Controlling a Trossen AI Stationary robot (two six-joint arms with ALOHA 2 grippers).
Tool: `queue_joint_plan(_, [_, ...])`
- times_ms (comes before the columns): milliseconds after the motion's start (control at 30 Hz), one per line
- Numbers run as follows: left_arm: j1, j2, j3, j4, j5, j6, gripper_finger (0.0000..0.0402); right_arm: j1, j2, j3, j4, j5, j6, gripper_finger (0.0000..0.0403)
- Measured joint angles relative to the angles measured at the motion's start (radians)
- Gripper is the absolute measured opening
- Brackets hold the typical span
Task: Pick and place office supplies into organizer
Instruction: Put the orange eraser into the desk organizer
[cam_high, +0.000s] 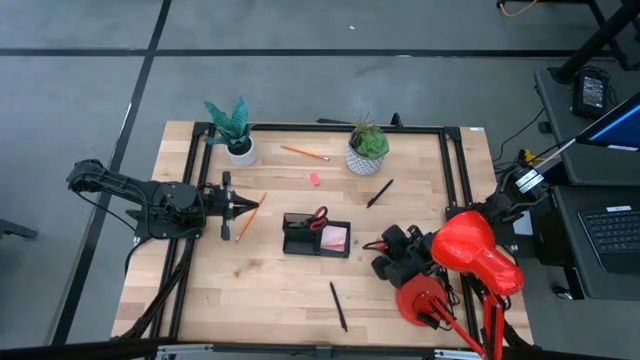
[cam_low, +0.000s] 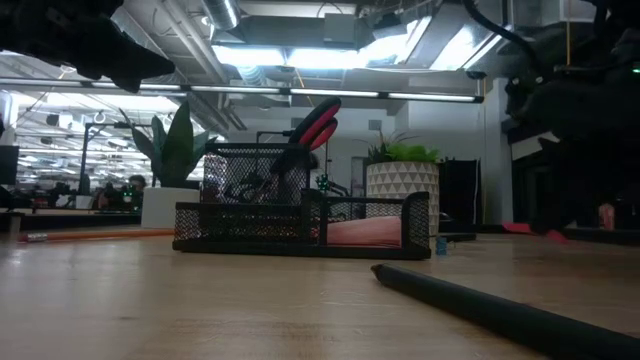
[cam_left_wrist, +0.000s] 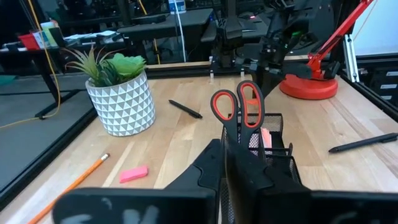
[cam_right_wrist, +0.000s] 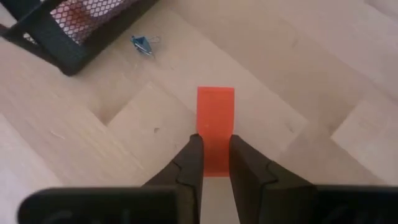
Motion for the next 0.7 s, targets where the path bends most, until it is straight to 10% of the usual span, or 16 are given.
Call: queue_joint_plan(700, [0.000,0.000,0.000,0.006,-0.001,0.012,0.0034,-0.076,-0.003,0.271,0.078,0.079,-0.573,0.0059])
